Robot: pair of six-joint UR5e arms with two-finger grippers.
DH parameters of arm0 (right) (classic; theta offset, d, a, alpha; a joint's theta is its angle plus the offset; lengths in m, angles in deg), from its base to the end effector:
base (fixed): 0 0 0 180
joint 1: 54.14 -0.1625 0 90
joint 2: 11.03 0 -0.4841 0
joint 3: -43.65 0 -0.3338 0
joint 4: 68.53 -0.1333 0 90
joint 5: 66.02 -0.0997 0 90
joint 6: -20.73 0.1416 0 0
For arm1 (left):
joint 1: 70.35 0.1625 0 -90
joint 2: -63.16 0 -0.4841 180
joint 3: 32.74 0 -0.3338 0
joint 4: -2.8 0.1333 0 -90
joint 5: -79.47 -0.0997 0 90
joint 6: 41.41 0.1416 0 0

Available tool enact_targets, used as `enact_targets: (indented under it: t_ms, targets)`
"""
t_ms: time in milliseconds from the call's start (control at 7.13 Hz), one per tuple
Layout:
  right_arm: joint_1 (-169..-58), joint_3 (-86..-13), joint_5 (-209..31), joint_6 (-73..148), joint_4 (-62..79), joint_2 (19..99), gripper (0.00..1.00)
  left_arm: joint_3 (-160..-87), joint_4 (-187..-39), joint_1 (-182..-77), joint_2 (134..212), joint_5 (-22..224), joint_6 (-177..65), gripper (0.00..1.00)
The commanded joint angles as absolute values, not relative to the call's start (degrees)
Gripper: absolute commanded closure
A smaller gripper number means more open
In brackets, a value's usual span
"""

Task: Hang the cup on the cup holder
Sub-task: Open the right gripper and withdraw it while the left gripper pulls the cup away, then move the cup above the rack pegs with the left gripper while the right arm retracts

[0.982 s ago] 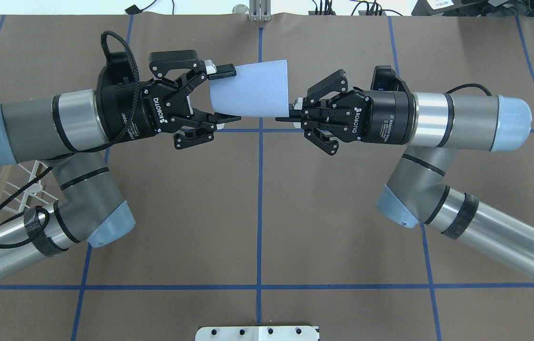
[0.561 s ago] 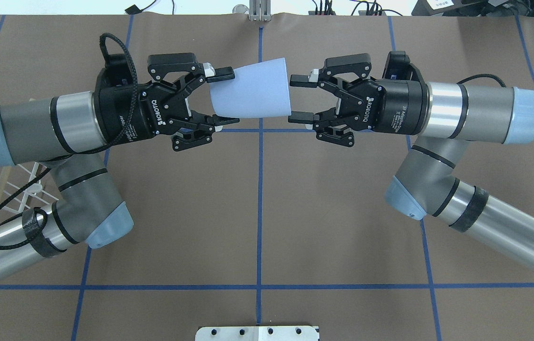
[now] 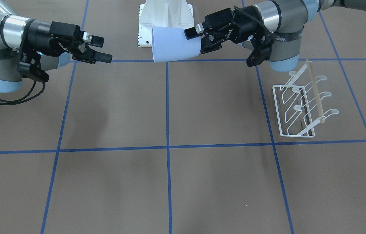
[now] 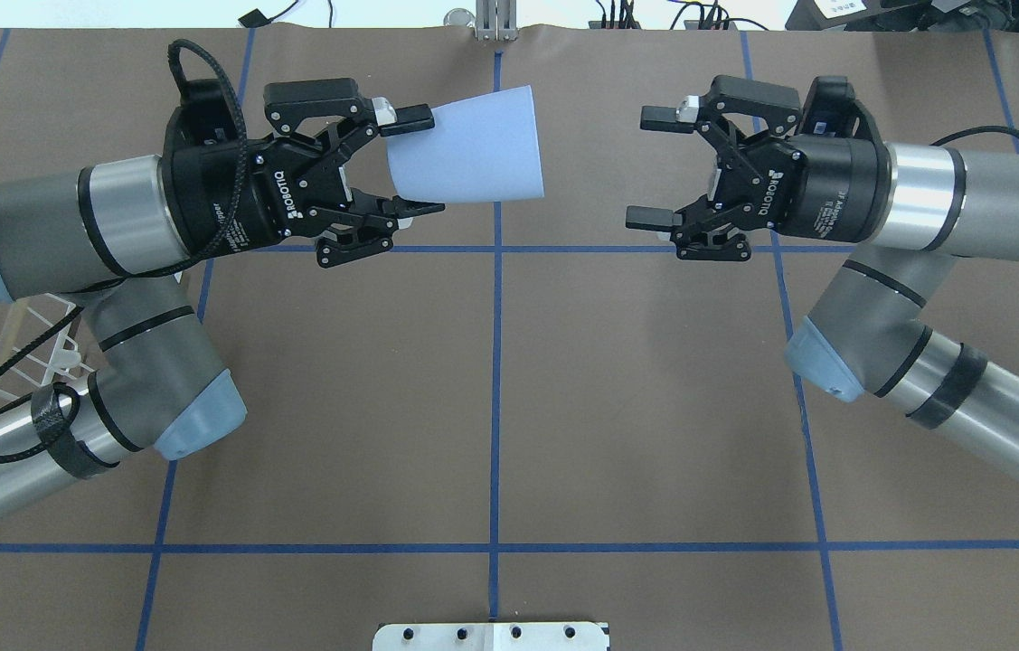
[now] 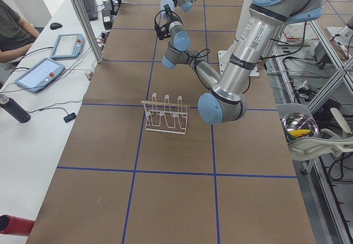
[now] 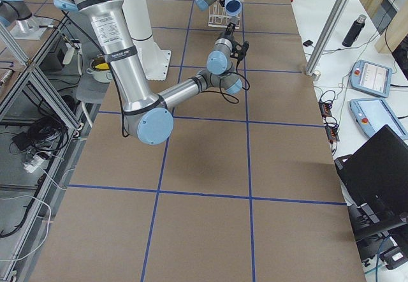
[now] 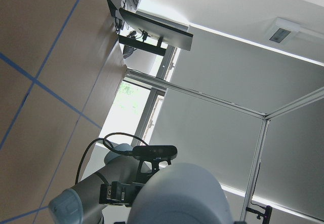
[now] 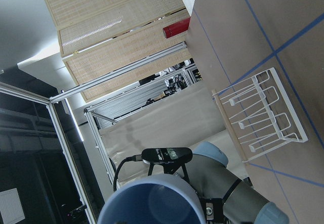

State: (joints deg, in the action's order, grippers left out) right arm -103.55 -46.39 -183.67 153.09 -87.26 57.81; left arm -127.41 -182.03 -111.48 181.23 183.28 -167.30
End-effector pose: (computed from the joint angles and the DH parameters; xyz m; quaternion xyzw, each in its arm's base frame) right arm -0.2858 -0.4374 0.3363 -0.0468 -0.8844 0.1443 0.4415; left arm 0.3539 -0.4412 0.2463 -0.0123 0.8921 -0.1887 0.4103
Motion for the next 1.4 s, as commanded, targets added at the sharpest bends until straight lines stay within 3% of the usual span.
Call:
enact_targets:
  t_ms: [0, 701, 1262]
  targets:
    - [-106.78, -44.25, -186.96, 135.09, -85.95, 62.6, 0.0, -127.4, -177.15, -116.81, 175.94, 187.45, -154.33, 1.0]
    - [-120.47, -42.83, -198.91, 93.75, -62.36, 69.72, 0.0, -128.01, -144.85, -139.13, 171.62, 210.75, -113.75, 1.0]
    - [-129.19, -43.44, -200.67, 55.85, -35.27, 72.46, 0.0, -134.74, -120.33, -141.89, 167.48, 209.9, -84.26, 1.0]
